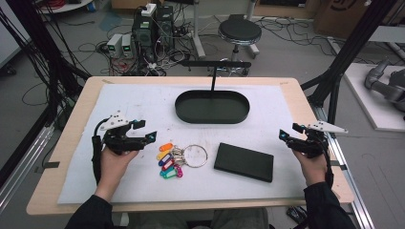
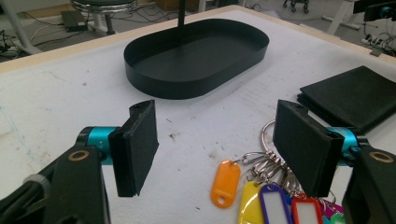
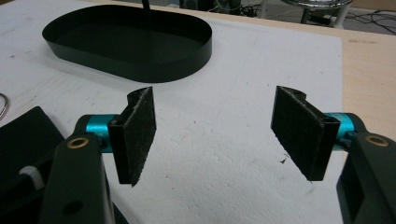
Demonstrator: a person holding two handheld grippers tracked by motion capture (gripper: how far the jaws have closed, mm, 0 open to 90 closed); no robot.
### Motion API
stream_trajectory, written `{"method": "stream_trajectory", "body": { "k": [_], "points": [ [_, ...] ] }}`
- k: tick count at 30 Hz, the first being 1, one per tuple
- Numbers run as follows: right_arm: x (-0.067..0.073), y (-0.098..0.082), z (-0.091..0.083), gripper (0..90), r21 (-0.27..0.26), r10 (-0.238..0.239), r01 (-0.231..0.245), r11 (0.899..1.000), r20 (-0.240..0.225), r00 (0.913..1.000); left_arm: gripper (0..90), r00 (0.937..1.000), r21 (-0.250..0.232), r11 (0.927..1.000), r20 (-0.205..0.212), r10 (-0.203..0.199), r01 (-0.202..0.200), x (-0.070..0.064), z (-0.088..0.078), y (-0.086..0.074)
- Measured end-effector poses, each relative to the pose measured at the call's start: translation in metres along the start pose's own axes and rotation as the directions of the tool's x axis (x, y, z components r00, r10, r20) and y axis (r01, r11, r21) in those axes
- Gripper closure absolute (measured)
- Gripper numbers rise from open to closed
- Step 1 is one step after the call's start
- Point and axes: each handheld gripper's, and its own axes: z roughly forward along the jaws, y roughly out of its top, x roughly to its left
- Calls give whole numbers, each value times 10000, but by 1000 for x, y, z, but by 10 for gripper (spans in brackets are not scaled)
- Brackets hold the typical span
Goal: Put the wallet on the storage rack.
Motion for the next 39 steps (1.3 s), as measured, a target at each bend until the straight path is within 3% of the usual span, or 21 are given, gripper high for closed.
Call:
{"method": "stream_trajectory", "body": {
  "k": [3, 4, 19, 30, 34, 35, 37, 39],
  "points": [
    [0, 0, 0, 314, 35, 48, -48, 10000, 9, 10000, 309, 10000, 23, 10000, 73, 48, -48, -4, 2, 4],
    [-1, 0, 1, 314, 16, 41, -41, 10000, 24, 10000, 309, 9996, 62, 10000, 269, 55, -57, -5, 5, 6],
    [-3, 0, -2, 315, -29, 90, -90, 10000, 167, 9998, 239, 9980, 86, 9989, 446, 455, -459, -20, 25, 18],
    [0, 1, 1, 316, 11, 0, 0, 10000, 37, 10000, 350, 9939, 819, 9947, 957, 544, -623, -35, 52, 18],
    [1, 1, 1, 316, 10, -34, 34, 10000, -27, 10000, 389, 9886, 949, 9915, 1295, 763, -890, -44, 61, 17],
    [1, 0, -1, 316, 22, -45, 45, 10000, -86, 10000, 404, 9835, 967, 9893, 1550, 937, -1095, -50, 66, 17],
    [2, -1, -2, 316, 7, -104, 104, 9999, -76, 9999, 413, 9809, 944, 9889, 1680, 976, -1145, -53, 68, 16],
    [1, -2, -5, 316, -2, -144, 144, 9999, -55, 9999, 425, 9709, 917, 9862, 2093, 1161, -1377, -65, 74, 15]
  ]
}}
